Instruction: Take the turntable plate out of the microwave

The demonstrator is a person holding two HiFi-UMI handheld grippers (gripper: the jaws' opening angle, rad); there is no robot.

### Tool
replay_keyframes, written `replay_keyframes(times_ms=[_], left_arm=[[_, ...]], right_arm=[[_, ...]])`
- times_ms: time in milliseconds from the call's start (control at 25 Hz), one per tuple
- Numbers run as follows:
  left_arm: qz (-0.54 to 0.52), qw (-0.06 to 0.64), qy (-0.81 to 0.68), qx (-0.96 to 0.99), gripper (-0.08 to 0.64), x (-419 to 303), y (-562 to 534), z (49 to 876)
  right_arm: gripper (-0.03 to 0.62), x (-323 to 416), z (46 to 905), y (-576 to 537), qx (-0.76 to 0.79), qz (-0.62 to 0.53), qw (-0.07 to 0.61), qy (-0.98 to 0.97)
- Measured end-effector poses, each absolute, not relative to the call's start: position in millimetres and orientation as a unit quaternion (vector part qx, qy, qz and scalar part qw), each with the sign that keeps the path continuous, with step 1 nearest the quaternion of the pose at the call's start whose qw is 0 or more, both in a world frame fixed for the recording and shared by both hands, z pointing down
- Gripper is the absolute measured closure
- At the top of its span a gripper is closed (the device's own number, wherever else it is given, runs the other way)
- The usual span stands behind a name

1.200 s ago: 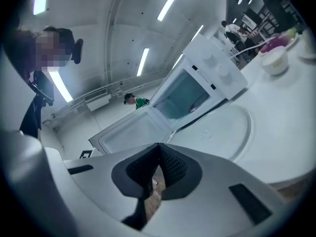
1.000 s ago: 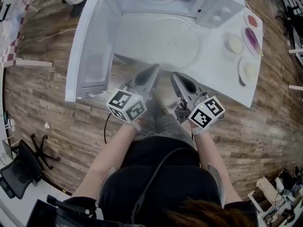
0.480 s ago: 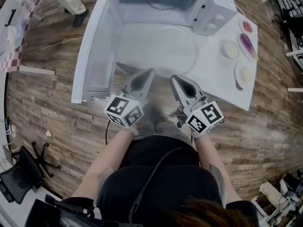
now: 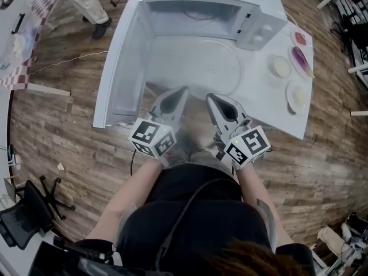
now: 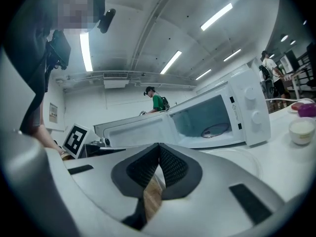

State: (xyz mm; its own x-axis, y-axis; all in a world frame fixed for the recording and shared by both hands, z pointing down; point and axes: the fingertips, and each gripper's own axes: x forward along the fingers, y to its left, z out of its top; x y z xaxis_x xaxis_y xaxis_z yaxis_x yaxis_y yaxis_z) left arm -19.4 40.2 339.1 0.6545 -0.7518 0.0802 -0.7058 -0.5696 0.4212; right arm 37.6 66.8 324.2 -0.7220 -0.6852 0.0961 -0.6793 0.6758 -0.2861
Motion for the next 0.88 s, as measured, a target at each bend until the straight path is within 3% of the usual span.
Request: replay_keyframes(times_ms=[880], left_arm=[[-0.048,0.205,-0.412,0.887,0.548,-16,17,337]], right_arm=[[0.572,53,324,47,-0.406,-0.152,0.015,0.901]])
